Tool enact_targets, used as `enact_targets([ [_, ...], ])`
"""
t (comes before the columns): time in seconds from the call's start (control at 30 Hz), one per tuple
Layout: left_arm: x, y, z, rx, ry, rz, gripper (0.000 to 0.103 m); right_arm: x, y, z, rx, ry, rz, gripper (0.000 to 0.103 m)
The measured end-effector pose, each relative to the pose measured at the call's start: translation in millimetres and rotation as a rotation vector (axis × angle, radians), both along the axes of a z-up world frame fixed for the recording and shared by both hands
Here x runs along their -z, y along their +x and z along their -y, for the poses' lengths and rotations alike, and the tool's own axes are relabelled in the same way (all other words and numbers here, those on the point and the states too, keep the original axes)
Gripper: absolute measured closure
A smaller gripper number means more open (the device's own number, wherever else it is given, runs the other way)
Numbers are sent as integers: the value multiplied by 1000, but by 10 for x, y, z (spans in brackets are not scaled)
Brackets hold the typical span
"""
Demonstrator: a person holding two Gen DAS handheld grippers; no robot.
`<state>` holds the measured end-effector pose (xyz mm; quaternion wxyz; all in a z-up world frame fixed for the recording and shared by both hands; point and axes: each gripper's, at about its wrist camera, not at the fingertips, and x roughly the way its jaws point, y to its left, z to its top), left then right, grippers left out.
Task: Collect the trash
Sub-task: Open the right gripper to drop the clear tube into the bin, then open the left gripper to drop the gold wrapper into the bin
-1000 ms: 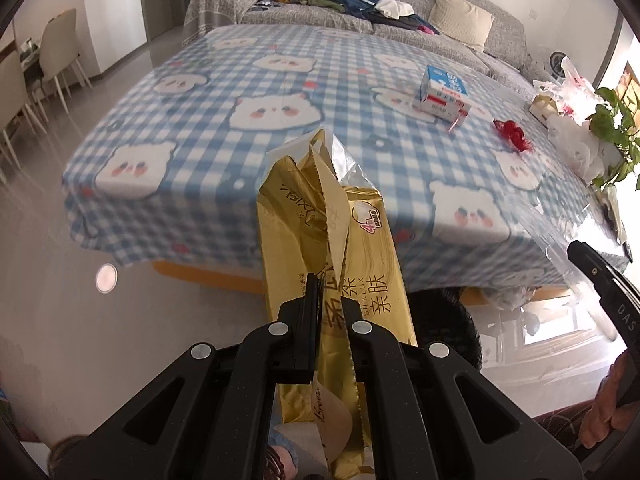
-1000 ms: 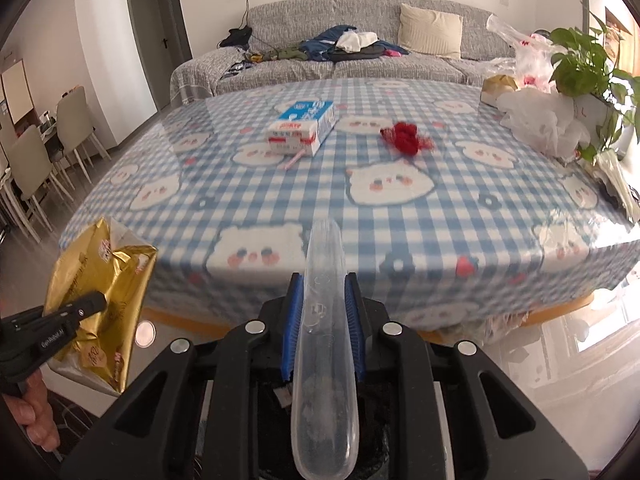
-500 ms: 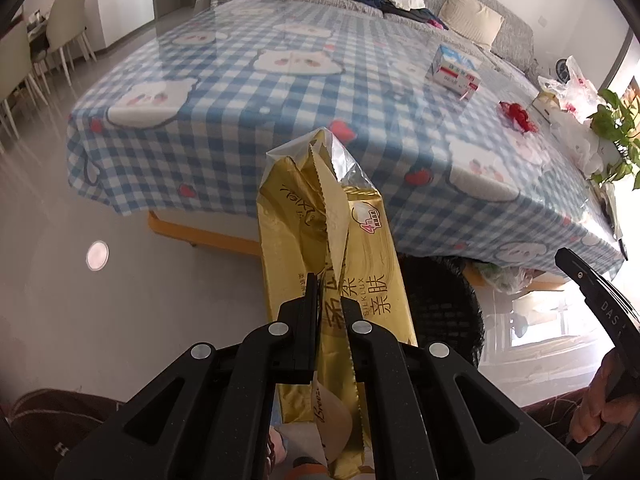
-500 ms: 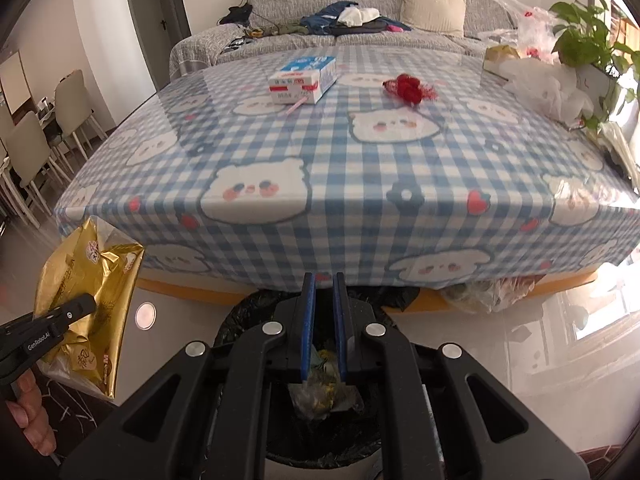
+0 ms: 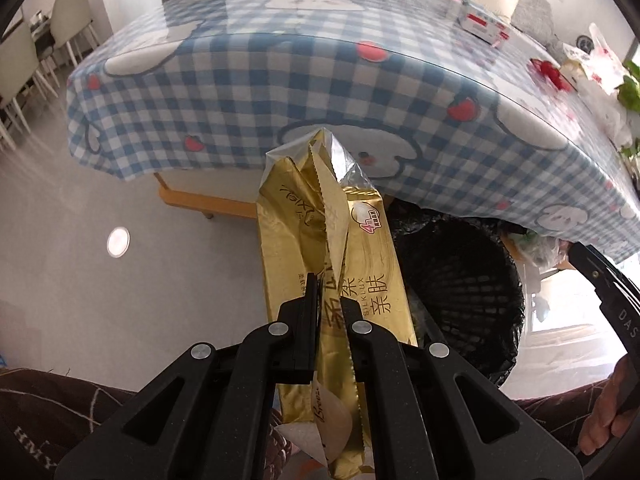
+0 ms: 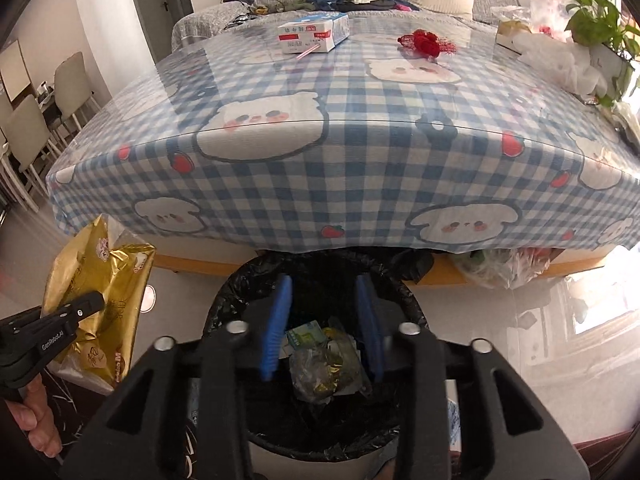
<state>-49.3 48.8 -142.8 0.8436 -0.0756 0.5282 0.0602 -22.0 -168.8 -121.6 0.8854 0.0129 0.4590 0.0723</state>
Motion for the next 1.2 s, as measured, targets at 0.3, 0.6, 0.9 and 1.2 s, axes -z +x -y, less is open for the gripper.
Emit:
enact_targets([
  [0.3,61,82,354,62,-4,9,101,18,-6,189,45,-29,36,14],
  [0.6,197,213,868,134,1,-10,101,144,11,698,125,-53,11,8],
  [0.9,397,342,1306,198,13,-30,101,272,5,1182,206,-60,-23,8],
  [1.2,522,407,1587,266,-2,-33,95,348,27,1334,239,-89,-45,8],
])
